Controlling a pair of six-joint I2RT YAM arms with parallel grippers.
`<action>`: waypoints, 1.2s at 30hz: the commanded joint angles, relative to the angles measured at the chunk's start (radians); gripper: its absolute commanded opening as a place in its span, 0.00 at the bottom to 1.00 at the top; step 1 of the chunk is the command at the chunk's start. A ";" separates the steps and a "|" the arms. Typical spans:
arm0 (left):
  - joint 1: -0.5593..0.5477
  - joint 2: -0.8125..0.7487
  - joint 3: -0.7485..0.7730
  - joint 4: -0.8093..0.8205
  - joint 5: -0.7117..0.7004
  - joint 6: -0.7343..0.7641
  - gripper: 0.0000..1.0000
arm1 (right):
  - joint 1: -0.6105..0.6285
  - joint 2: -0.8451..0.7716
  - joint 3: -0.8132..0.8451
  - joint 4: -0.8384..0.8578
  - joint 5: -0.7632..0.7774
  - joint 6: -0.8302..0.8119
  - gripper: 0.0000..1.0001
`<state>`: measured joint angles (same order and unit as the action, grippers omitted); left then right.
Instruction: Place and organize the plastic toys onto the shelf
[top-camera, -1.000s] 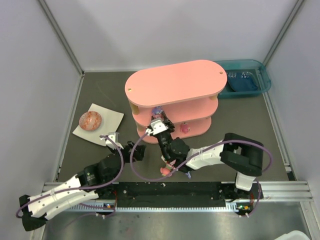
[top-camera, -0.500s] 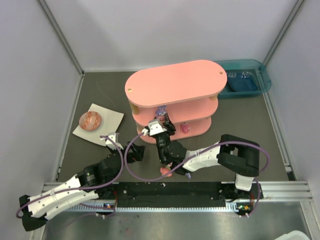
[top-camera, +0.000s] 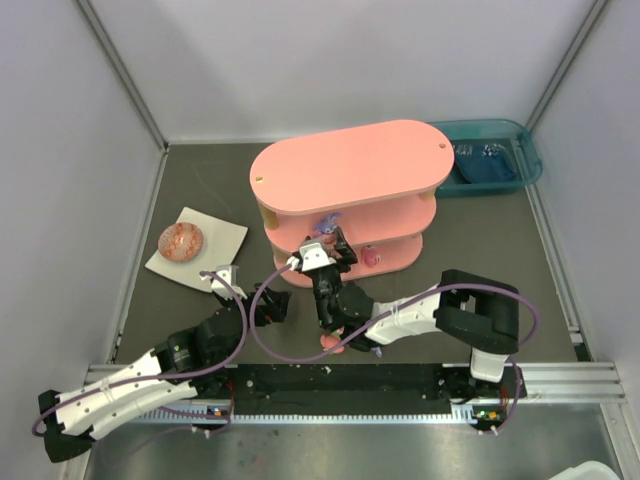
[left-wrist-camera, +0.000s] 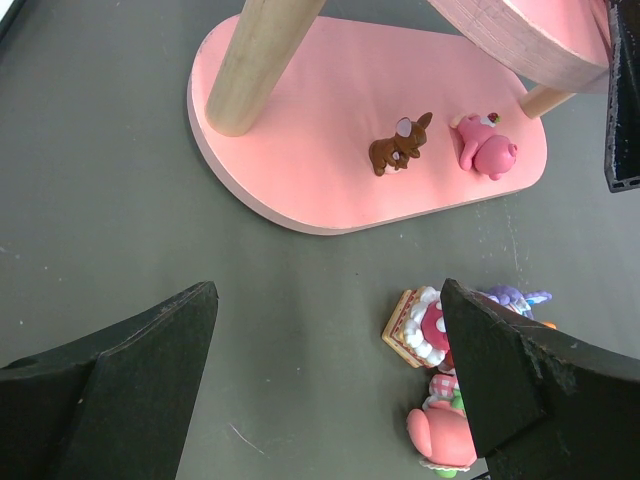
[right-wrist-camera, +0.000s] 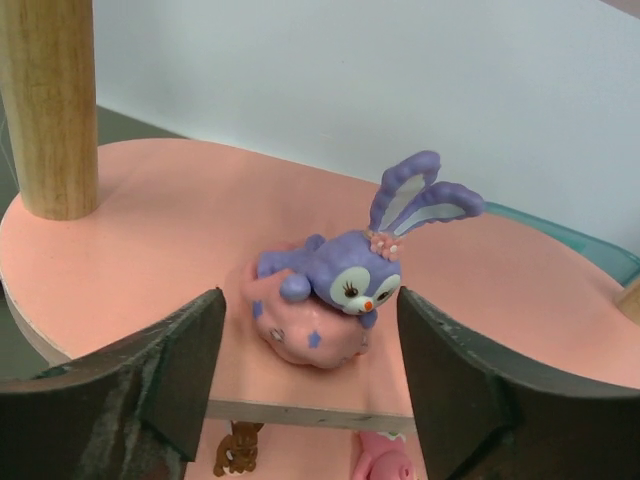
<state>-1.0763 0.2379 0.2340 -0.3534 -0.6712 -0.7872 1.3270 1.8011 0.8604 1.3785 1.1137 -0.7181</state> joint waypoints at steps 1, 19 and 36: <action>-0.005 0.003 0.010 0.019 -0.010 0.000 0.99 | 0.014 0.018 0.014 0.231 0.035 0.017 0.73; -0.005 0.006 0.010 0.033 -0.022 -0.001 0.99 | 0.084 -0.189 -0.167 0.185 -0.121 0.107 0.94; -0.005 0.083 -0.007 0.113 0.001 -0.017 0.99 | 0.110 -1.002 -0.471 -0.998 -0.354 0.854 0.92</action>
<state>-1.0763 0.2985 0.2337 -0.3138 -0.6739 -0.8013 1.4258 0.8639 0.4492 0.6598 0.8375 -0.0357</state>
